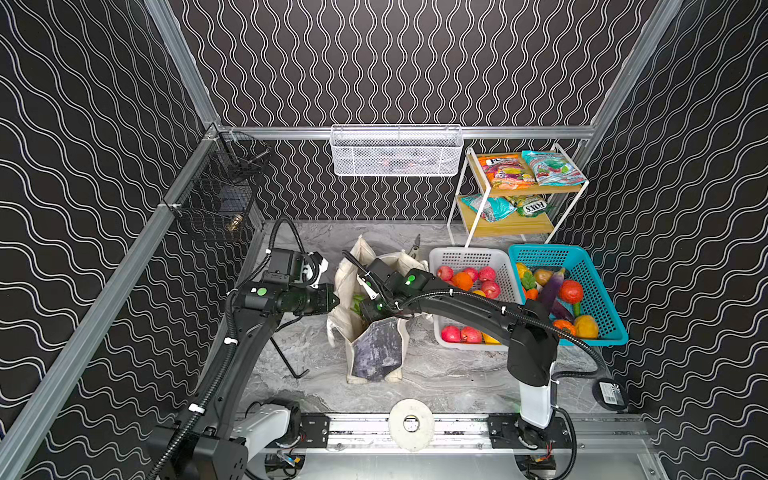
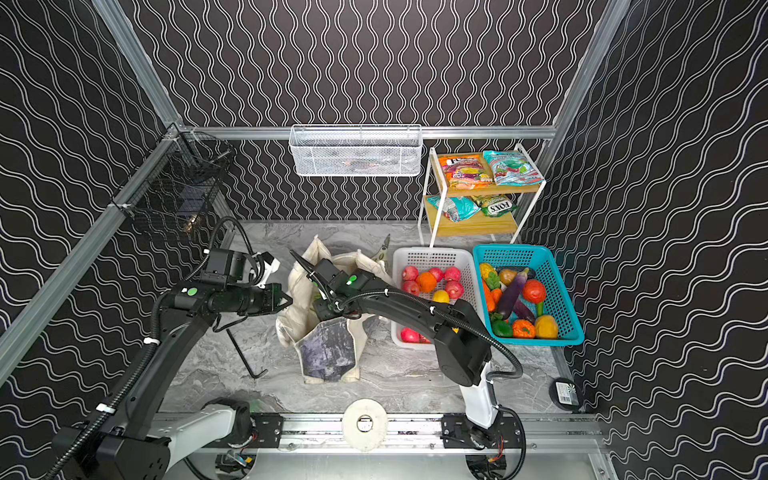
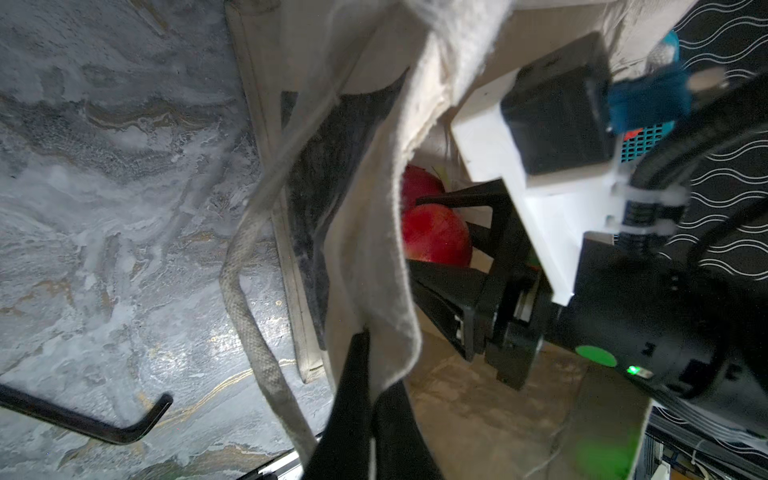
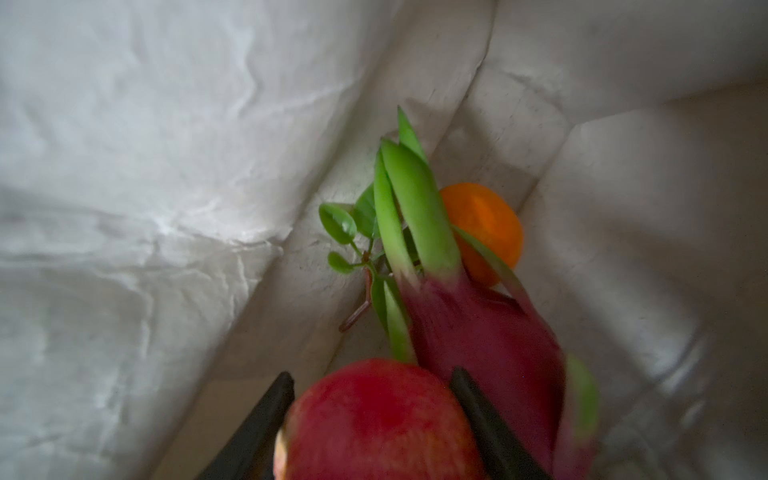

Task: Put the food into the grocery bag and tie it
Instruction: 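Lower the apple into the bag and open the right gripper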

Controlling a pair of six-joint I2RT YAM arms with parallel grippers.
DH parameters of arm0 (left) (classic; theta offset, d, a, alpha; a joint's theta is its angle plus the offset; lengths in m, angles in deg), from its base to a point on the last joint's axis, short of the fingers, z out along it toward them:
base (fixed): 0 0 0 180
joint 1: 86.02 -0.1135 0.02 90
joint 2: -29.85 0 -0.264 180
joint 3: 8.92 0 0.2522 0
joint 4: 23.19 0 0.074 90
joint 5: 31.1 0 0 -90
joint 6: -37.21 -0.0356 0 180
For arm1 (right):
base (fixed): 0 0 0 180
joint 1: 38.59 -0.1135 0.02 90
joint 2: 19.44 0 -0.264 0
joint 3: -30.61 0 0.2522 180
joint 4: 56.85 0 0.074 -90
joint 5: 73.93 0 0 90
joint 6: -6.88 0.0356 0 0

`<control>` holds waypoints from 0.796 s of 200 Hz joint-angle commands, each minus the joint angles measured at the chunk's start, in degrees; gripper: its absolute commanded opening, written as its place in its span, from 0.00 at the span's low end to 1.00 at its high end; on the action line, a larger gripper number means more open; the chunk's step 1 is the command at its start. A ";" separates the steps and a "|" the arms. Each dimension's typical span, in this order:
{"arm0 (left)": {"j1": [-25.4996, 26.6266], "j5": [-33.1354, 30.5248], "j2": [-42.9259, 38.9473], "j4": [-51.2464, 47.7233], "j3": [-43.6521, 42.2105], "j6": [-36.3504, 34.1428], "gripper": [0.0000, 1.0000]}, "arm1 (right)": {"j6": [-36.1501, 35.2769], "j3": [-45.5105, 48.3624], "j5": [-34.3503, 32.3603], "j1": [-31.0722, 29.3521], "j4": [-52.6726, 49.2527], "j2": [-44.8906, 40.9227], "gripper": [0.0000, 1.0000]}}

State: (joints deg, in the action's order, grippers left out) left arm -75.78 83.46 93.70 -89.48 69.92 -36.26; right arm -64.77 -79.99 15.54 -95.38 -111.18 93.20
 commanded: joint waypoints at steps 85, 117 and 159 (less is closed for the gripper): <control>0.13 0.54 -0.15 1.82 -0.20 1.92 0.00 | -2.09 5.53 -1.16 0.49 1.56 2.60 0.53; 0.12 0.75 0.11 2.06 -0.26 1.92 0.00 | -2.09 6.40 -1.04 1.24 1.89 2.79 0.54; 0.11 0.93 0.39 2.39 -0.25 1.69 0.00 | -1.83 5.44 -0.84 1.86 2.60 4.61 0.54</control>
State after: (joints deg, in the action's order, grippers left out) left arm -75.78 83.35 94.01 -87.58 69.64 -34.77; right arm -66.23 -74.48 17.44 -94.03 -103.49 96.13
